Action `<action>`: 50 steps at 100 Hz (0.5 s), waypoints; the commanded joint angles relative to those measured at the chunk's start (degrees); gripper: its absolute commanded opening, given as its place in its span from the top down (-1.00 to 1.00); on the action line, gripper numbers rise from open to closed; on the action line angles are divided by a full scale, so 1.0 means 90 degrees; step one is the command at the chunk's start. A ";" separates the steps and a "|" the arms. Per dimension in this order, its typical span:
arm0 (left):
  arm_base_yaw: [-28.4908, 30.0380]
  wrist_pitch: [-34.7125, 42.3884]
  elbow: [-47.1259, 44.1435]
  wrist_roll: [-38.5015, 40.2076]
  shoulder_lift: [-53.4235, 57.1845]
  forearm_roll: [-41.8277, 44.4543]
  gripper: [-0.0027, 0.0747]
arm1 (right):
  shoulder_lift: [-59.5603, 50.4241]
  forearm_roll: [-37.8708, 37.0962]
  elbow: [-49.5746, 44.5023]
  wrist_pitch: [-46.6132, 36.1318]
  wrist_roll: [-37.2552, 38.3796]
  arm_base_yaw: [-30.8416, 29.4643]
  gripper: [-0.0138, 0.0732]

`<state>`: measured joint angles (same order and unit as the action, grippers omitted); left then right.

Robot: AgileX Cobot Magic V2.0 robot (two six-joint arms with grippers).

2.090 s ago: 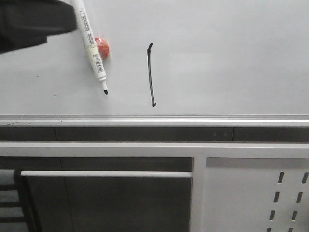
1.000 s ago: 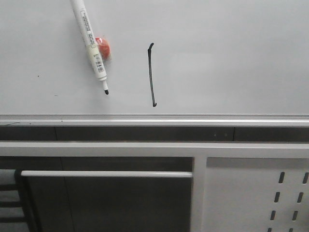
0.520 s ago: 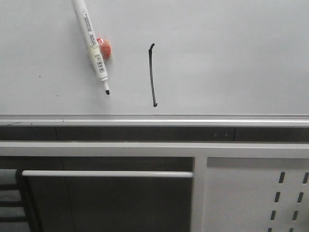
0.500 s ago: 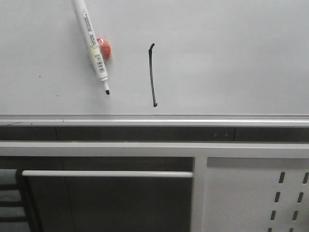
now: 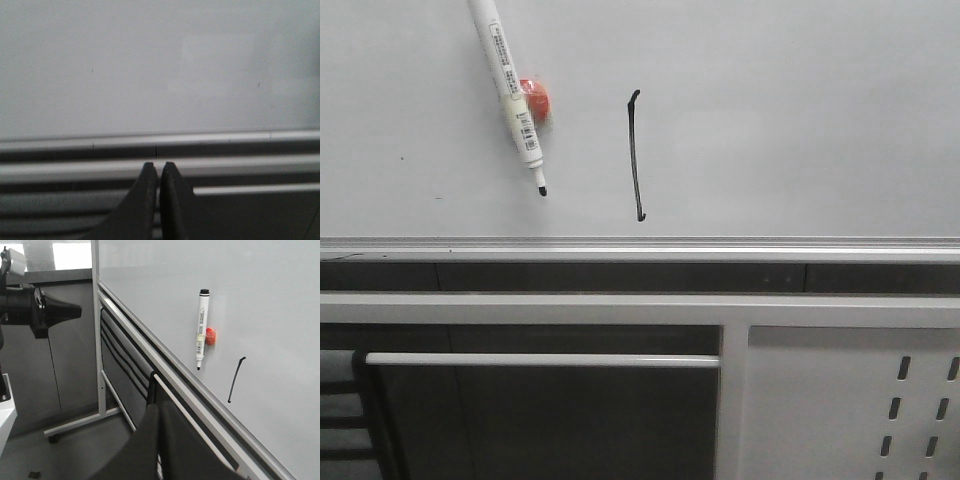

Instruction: Write number 1 on whiteboard

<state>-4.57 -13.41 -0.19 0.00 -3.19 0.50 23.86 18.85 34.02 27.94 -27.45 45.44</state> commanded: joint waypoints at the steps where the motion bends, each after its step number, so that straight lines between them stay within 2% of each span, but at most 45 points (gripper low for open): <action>1: 0.0101 -0.0176 0.0017 0.0053 0.0128 -0.0256 0.98 | 0.0029 0.0013 0.0164 -0.0440 -0.0008 -0.0048 0.80; 26: 0.0169 -0.0337 -0.0154 0.0053 0.0570 -0.0856 0.98 | 0.0029 0.0013 0.0164 -0.0438 -0.0008 -0.0048 0.80; 50: 0.0169 -0.0325 -0.0154 0.0053 0.0570 -0.0868 0.98 | 0.0029 0.0013 0.0164 -0.0438 -0.0008 -0.0048 0.80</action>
<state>-3.25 -19.20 -0.31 0.00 0.35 -6.29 23.86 18.85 34.02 27.94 -27.45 45.44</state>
